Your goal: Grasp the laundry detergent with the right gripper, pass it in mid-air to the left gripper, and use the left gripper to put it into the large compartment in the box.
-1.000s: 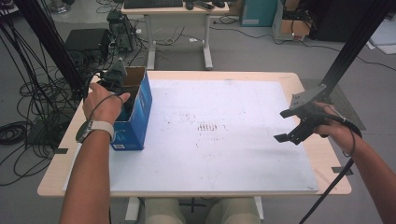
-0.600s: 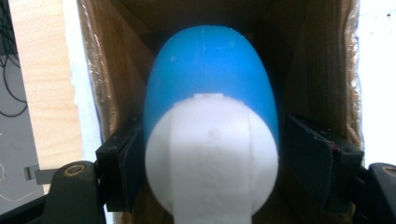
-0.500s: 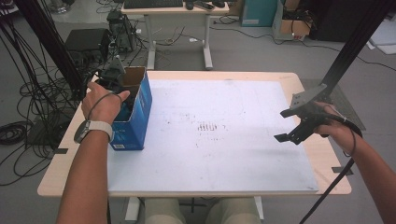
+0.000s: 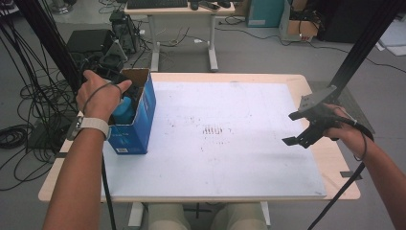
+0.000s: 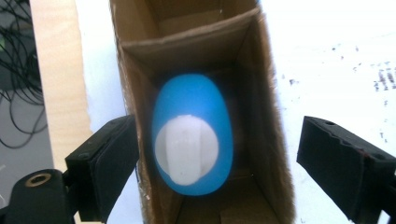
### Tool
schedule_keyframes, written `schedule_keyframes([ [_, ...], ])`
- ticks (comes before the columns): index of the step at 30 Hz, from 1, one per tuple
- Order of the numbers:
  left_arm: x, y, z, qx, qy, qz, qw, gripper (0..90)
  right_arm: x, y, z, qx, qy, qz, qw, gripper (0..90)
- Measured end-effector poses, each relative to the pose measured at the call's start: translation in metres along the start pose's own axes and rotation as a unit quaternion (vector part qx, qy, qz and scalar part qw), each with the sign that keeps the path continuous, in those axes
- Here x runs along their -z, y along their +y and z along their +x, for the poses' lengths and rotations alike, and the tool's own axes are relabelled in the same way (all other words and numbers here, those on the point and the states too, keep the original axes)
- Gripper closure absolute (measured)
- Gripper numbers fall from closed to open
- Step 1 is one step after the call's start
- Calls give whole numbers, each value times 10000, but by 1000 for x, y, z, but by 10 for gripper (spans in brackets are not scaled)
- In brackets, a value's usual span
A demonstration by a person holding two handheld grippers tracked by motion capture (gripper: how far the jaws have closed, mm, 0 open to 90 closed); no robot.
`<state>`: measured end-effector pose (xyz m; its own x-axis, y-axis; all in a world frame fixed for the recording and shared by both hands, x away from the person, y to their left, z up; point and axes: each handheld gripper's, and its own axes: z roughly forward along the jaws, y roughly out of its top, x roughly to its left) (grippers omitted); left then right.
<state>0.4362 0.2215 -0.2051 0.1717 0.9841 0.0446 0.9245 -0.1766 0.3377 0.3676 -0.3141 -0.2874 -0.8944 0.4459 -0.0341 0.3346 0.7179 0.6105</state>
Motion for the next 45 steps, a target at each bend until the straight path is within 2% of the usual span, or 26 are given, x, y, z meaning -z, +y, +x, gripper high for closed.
schedule_keyframes([
  [4, 18, 4, -4, -150, -25, -136, 9998, 108, 3, 0, 1, -63, -14, 6, 10000, 37],
  [10, 44, 9, -13, -480, -100, -261, 9985, 96, 6, 2, 1, 19, -35, 28, 10000, 37],
  [11, 48, 9, -14, -547, -124, -257, 9981, 91, 5, 2, 2, -88, -28, -29, 10000, 37],
  [12, 51, 10, -16, -545, -122, -284, 9980, 76, 6, 2, 2, -85, -24, 21, 10000, 37],
  [13, 56, 10, -17, -647, -99, -288, 9974, 65, 7, 2, 1, 22, -31, 54, 10000, 37],
  [17, 68, 10, -21, -762, -159, -405, 9961, 65, 7, 2, 0, -16, -35, 42, 10000, 37],
  [19, 73, 10, -24, -844, -125, -431, 9954, 66, 7, 2, 1, -47, -35, 30, 10000, 37],
  [20, 77, 10, -25, -908, -134, -457, 9947, 65, 7, 3, 3, -171, -24, -31, 9998, 37],
  [21, 79, 10, -26, -924, -150, -475, 9945, 66, 8, 2, 0, 12, -33, 12, 10000, 37],
  [24, 87, 10, -30, -1069, -156, -521, 9928, 68, 9, 3, 1, 29, -37, 34, 10000, 37],
  [27, 93, 9, -36, -1266, -333, -506, 9901, 67, 9, 4, 1, 24, -28, 13, 10000, 37],
  [31, 100, 7, -42, -1558, -460, -474, 9856, 66, 8, 4, 2, 7, 6, 9, 10000, 37],
  [32, 102, 6, -44, -1672, -483, -439, 9838, 66, 8, 4, 2, 3, 4, 8, 10000, 37],
  [36, 102, 4, -50, -1826, -652, -416, 9801, 66, 10, 5, 2, 15, 20, 24, 10000, 37],
  [39, 101, 1, -54, -2034, -708, -381, 9758, 66, 11, 6, 3, 10, 24, 33, 10000, 37],
  [40, 101, -1, -56, -2198, -728, -376, 9721, 66, 11, 5, 3, -6, 21, -5, 10000, 37],
  [43, 100, -6, -61, -2394, -894, -385, 9660, 71, 13, 6, 3, -15, 16, 36, 10000, 37],
  [45, 100, -9, -65, -2592, -935, -309, 9608, 71, 14, 5, 2, -19, 21, 36, 10000, 37],
])
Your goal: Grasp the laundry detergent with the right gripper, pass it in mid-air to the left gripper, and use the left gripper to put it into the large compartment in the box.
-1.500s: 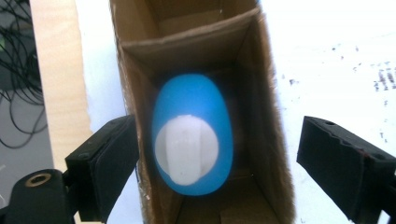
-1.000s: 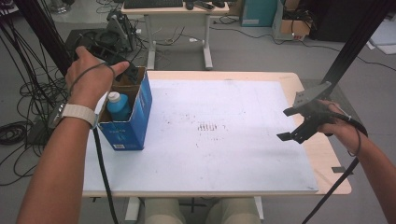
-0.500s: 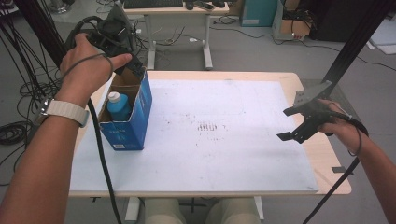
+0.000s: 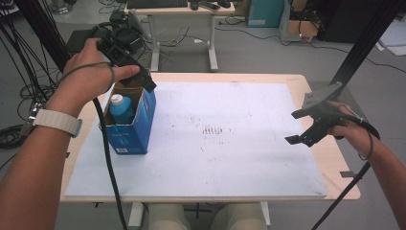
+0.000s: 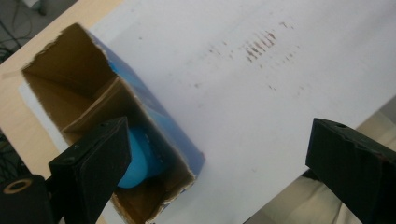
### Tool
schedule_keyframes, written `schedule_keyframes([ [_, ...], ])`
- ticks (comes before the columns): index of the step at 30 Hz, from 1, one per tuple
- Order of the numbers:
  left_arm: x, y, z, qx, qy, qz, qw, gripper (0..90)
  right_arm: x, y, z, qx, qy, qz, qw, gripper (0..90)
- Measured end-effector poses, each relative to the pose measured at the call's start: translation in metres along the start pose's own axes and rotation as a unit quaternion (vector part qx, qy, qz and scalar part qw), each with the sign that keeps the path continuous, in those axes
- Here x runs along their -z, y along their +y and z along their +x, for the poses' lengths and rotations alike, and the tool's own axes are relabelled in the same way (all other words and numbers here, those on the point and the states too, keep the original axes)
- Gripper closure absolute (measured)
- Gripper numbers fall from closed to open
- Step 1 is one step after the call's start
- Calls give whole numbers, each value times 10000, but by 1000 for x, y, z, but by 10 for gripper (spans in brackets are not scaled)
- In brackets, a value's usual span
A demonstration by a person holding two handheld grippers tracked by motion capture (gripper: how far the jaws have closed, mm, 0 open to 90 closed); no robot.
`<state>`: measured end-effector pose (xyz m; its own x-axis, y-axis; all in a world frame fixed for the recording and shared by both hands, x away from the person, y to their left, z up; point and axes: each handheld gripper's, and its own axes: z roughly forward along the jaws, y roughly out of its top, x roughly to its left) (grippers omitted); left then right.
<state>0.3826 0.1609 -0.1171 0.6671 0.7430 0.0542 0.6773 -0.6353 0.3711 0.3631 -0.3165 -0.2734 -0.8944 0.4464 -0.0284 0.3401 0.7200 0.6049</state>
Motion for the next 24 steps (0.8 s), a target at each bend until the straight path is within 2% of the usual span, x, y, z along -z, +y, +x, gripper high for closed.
schedule_keyframes([
  [1, -1, 0, -3, -11, -1, -18, 10000, 71, 0, -1, 0, -25, -2, -29, 10000, 37],
  [3, -4, -2, -9, -201, -40, 5, 9998, 71, 1, -1, -1, -27, 1, -5, 10000, 37],
  [4, -4, -2, -11, -220, -45, -6, 9997, 71, 1, -1, -1, -52, -1, -51, 10000, 37],
  [5, -5, -3, -13, -379, -85, 65, 9992, 71, 2, 0, -1, -46, 0, -26, 10000, 37],
  [6, -6, -4, -17, -341, -87, 3, 9994, 71, 2, 0, -1, -50, 3, -30, 10000, 37],
  [7, -7, -5, -19, -409, -101, 6, 9991, 71, 2, -1, -1, -63, -1, -61, 10000, 37],
  [8, -6, -4, -19, -633, -138, 149, 9978, 71, 3, 0, -2, -41, 8, -25, 10000, 37],
  [11, -9, -6, -26, -745, -216, 136, 9969, 71, 4, -1, -1, -58, 17, -8, 10000, 37],
  [12, -10, -6, -28, -830, -196, 183, 9962, 71, 4, -1, -1, -49, 20, -23, 10000, 37],
  [13, -11, -6, -29, -1024, -152, 269, 9943, 71, 4, -1, -1, -50, 23, -33, 10000, 37],
  [24, -29, -8, -46, -1378, -258, 418, 9892, 75, 4, -2, -1, -99, 48, -37, 9999, 37],
])
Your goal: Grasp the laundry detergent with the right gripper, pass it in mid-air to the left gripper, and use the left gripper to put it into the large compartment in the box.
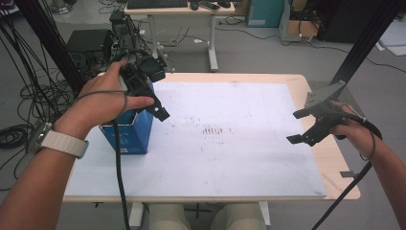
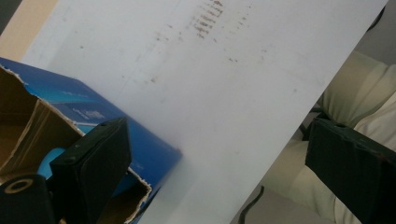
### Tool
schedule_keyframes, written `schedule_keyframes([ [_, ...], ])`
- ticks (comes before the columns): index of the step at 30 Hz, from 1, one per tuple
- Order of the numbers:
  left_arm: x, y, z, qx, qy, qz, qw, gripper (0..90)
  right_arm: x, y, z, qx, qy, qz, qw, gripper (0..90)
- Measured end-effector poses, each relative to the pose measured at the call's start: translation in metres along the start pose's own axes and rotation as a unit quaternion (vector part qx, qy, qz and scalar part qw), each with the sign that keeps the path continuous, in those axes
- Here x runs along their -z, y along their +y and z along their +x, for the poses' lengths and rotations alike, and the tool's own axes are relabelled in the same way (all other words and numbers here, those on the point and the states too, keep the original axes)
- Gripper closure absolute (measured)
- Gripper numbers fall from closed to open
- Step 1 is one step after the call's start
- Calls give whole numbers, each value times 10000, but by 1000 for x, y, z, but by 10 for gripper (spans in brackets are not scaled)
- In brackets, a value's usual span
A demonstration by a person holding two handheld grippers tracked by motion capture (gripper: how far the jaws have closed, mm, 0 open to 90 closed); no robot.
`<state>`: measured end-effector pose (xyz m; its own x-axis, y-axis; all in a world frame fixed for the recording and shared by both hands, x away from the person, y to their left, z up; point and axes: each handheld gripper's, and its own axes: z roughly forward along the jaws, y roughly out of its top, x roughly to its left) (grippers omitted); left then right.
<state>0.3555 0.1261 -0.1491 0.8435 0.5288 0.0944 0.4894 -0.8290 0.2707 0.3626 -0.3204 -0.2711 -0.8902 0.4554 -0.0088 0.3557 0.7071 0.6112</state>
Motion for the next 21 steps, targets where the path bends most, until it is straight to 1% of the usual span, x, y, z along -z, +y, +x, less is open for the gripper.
schedule_keyframes([
  [5, -9, -2, -5, -108, -41, 21, 9999, 74, -2, -1, 0, -50, 13, -46, 10000, 36],
  [6, -11, -2, -6, -157, -29, 40, 9999, 74, -2, -1, 1, -44, 17, -39, 10000, 36],
  [12, -18, -3, -11, -212, -67, 73, 9997, 75, -1, 1, 1, -47, 9, -75, 10000, 36],
  [21, -21, -3, -11, -229, -64, 27, 9997, 75, -2, 1, 0, -26, 26, -35, 10000, 36],
])
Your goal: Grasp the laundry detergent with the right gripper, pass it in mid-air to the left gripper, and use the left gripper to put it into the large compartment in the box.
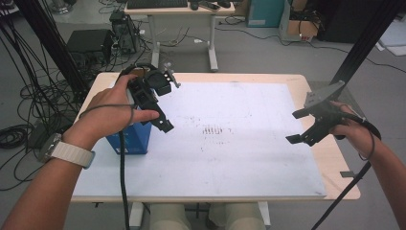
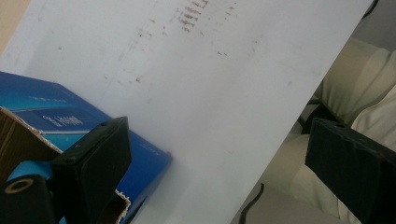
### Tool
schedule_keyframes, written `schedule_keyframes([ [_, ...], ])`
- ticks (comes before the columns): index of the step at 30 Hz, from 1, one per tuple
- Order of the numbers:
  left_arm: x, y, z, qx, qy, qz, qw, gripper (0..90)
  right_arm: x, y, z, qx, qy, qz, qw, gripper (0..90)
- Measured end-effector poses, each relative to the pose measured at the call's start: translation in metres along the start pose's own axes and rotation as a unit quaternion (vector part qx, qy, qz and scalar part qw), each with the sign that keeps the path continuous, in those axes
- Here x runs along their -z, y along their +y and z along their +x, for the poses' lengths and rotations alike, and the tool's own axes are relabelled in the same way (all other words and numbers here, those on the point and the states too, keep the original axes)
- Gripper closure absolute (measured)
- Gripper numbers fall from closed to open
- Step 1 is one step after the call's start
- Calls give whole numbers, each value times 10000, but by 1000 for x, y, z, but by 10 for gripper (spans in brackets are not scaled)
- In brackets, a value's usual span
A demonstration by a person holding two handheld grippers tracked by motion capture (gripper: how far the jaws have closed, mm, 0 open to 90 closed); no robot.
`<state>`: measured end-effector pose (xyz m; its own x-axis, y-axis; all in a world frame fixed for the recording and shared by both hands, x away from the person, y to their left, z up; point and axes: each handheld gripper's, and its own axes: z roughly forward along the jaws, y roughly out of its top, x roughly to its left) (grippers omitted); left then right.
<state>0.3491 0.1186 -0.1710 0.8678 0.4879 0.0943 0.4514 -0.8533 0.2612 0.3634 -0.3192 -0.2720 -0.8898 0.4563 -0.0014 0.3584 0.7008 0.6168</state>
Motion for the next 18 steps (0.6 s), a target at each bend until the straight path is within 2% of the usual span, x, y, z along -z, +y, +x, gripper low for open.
schedule_keyframes([
  [11, 1, 1, 1, 0, 40, -59, 10000, 76, -4, 2, -3, -3, 22, -30, 10000, 36],
  [13, 0, 1, 1, 0, 32, -49, 10000, 76, -4, 2, -2, -5, 22, -12, 10000, 36],
  [14, 1, 1, 1, -6, 43, -25, 10000, 76, -2, 3, -3, 59, 31, 132, 9999, 36],
  [18, 0, -1, 1, 30, 20, -49, 10000, 76, -2, 3, -3, 58, 28, 132, 9999, 36],
])
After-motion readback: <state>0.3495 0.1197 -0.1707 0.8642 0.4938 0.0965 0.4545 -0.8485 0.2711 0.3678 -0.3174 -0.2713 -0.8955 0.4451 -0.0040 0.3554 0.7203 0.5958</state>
